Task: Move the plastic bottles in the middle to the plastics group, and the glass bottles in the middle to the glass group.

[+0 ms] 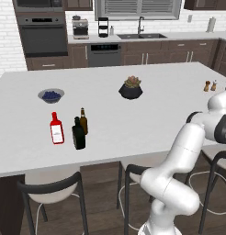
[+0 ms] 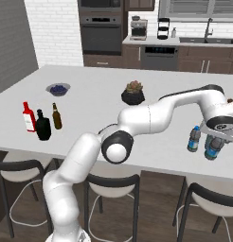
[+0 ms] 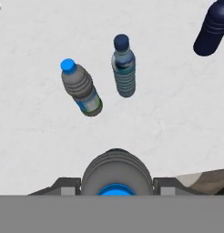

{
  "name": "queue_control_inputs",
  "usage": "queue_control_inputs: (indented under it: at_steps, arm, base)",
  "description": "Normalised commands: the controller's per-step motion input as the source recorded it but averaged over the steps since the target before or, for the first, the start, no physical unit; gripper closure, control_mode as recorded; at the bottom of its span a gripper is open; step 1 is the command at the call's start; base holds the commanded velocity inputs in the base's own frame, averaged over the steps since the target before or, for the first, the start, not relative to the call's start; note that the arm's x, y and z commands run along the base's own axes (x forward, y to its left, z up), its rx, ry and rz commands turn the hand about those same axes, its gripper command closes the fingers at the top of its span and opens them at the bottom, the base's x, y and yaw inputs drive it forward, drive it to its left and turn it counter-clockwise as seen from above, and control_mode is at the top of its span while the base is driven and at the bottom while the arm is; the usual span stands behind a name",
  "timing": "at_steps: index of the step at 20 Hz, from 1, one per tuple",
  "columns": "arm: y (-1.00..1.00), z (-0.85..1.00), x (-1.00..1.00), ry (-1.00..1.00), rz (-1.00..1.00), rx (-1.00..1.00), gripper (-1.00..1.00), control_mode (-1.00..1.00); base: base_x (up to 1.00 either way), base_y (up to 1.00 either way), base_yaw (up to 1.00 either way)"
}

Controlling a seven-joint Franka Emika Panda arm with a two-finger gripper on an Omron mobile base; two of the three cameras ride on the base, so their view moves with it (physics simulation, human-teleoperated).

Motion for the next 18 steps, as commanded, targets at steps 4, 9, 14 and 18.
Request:
queue_control_inputs:
  at_steps: [4, 9, 14, 18]
  arm:
    - [0.42, -0.39, 0.06, 0.00, 0.00, -0.15, 1.00, -1.00]
    - [0.34, -0.42, 0.09, -0.02, 0.00, -0.15, 1.00, -1.00]
    - [0.06, -0.25, 0.08, -0.08, -0.01, -0.11, 1.00, -1.00]
    - [-0.05, -0.08, 0.03, -0.07, -0.01, -0.03, 1.00, -1.00]
  base:
    - [0.00, 0.00, 0.00]
    - [0.00, 0.00, 0.00]
    - [0.00, 0.00, 0.00]
    - [0.00, 0.00, 0.00]
